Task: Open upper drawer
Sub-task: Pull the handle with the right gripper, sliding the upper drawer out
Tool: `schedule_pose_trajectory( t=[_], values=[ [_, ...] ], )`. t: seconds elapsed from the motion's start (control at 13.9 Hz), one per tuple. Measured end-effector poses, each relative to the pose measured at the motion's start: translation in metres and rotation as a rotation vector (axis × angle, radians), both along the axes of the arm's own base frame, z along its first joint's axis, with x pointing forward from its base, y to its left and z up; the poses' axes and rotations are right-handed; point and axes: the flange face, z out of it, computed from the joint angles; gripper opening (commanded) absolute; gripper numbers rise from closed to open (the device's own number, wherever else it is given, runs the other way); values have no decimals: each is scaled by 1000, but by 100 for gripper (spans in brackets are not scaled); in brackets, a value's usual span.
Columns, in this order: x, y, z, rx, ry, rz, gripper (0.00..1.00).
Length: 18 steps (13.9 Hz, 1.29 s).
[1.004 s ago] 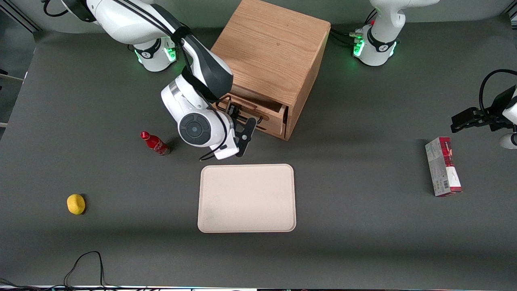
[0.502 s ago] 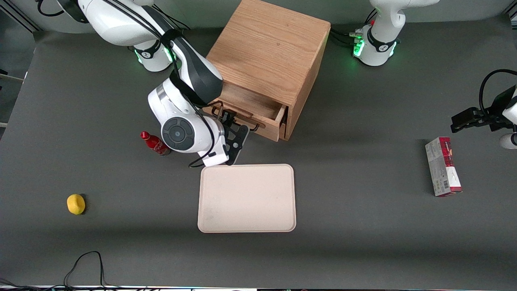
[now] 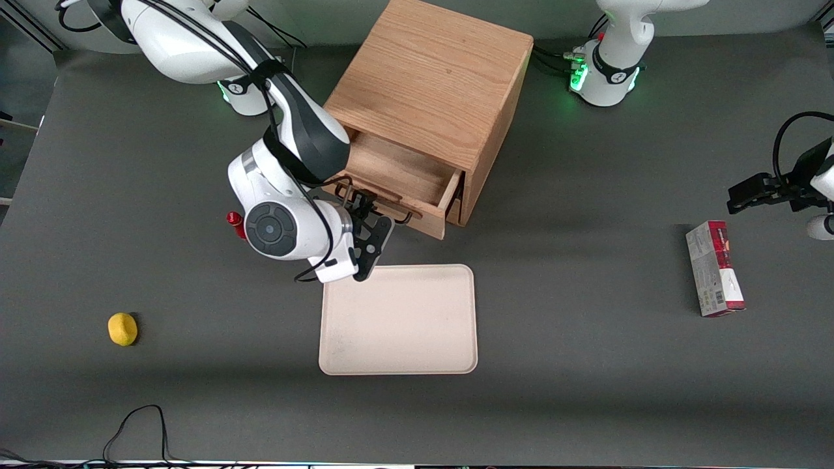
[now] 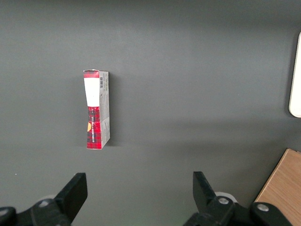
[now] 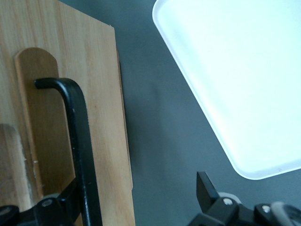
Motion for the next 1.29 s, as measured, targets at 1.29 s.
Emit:
schedule_pose_trajectory(
  t=[1.29],
  values=[
    [54,-40,-4,43,-69,-100,100]
  ],
)
